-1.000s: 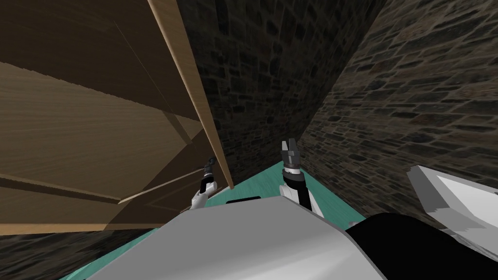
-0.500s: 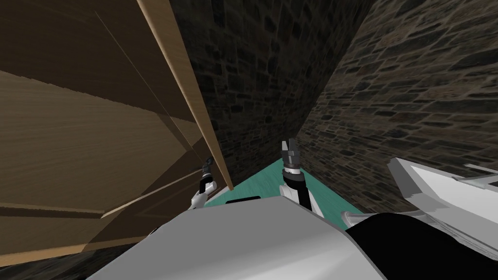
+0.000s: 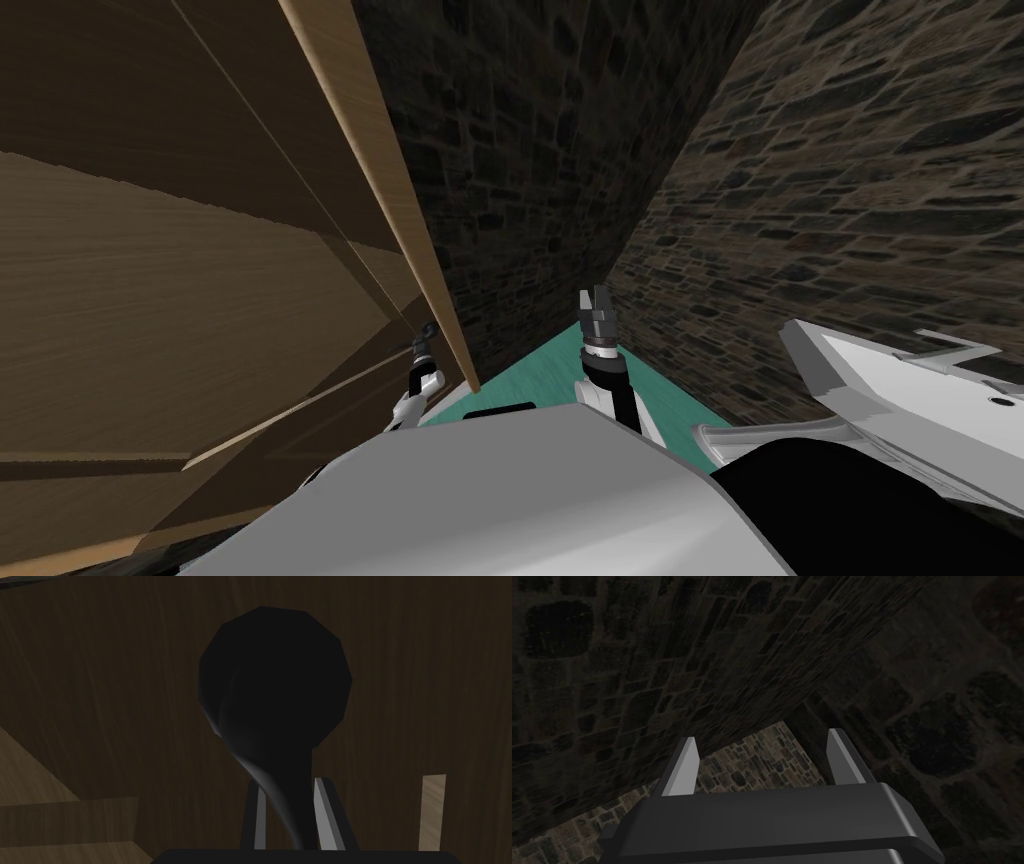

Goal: Push the door open

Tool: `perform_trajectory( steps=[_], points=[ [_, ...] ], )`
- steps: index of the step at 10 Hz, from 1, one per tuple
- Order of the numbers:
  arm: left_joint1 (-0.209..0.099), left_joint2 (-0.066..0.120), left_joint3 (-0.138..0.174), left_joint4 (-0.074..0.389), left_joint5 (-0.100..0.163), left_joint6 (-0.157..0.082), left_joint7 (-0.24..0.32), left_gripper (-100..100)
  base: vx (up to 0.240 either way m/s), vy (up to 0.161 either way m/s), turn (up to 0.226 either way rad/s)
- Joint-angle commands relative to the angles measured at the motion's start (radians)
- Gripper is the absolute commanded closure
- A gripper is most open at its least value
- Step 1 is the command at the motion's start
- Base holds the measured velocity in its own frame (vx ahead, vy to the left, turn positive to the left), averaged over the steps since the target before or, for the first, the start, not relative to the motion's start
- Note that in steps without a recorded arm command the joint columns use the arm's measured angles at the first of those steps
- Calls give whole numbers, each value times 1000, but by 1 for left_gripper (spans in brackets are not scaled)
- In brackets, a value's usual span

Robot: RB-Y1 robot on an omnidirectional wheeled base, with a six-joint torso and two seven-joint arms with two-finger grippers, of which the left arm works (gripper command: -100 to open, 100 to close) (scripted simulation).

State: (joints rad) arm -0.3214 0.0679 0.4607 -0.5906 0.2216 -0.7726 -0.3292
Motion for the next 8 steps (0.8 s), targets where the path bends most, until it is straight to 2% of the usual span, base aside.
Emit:
perform_trajectory(
  steps=[1, 3, 8],
  points=[
    [-5, 18, 43, -12, 20, -35, -21, 100, 14, 57, -198],
    [-5, 18, 43, -12, 20, -35, -21, 100, 12, 62, -90],
    [-5, 18, 43, -12, 20, -35, -21, 100, 1, 1, 14]
  ],
)
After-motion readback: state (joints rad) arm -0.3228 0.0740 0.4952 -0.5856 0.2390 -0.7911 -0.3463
